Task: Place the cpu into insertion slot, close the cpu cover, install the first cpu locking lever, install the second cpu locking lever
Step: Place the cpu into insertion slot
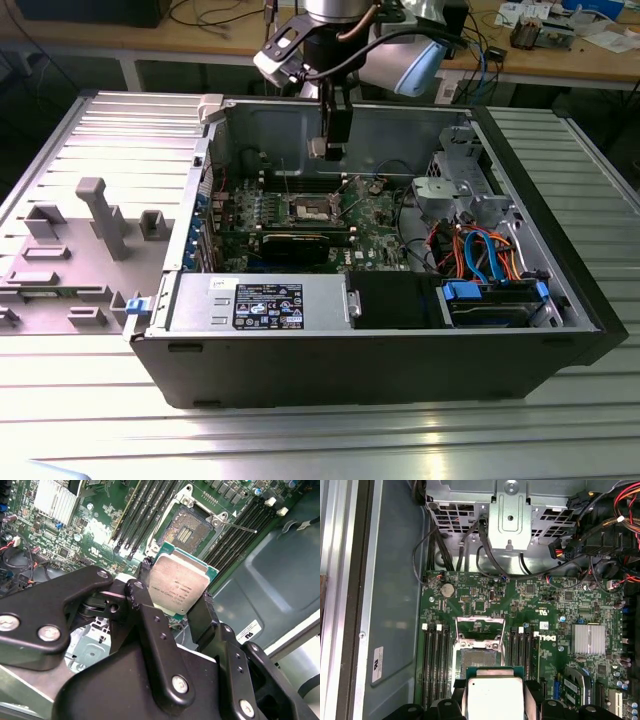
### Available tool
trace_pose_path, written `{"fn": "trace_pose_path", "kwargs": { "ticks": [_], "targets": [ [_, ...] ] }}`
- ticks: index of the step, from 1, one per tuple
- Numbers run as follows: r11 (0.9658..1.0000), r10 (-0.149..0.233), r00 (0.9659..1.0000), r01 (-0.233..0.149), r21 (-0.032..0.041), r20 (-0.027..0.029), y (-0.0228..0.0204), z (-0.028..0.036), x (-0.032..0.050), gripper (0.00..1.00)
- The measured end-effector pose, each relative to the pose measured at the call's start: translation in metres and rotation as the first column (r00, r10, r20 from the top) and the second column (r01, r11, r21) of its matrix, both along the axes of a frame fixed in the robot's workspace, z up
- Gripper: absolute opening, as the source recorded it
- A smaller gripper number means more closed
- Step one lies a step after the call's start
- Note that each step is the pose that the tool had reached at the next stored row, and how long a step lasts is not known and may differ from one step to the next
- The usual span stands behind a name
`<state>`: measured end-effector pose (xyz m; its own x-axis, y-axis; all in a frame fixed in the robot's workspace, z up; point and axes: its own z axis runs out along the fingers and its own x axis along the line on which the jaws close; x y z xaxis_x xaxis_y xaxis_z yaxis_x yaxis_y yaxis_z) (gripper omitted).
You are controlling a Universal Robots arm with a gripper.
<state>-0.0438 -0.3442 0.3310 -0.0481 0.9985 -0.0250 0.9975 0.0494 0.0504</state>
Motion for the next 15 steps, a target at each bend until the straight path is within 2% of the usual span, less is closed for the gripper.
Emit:
{"fn": "trace_pose_path", "kwargs": {
  "ticks": [8, 15],
  "targets": [
    [1.0, 0.0, 1.0, 0.0, 0.0001, 0.0002, 0.0, -0.0018, -0.0009, 0.54],
    [1.0, -0.002, 1.0, 0.002, 0.0, -0.0004, 0.0005, -0.0108, -0.0011, 0.54]
  ]
}}
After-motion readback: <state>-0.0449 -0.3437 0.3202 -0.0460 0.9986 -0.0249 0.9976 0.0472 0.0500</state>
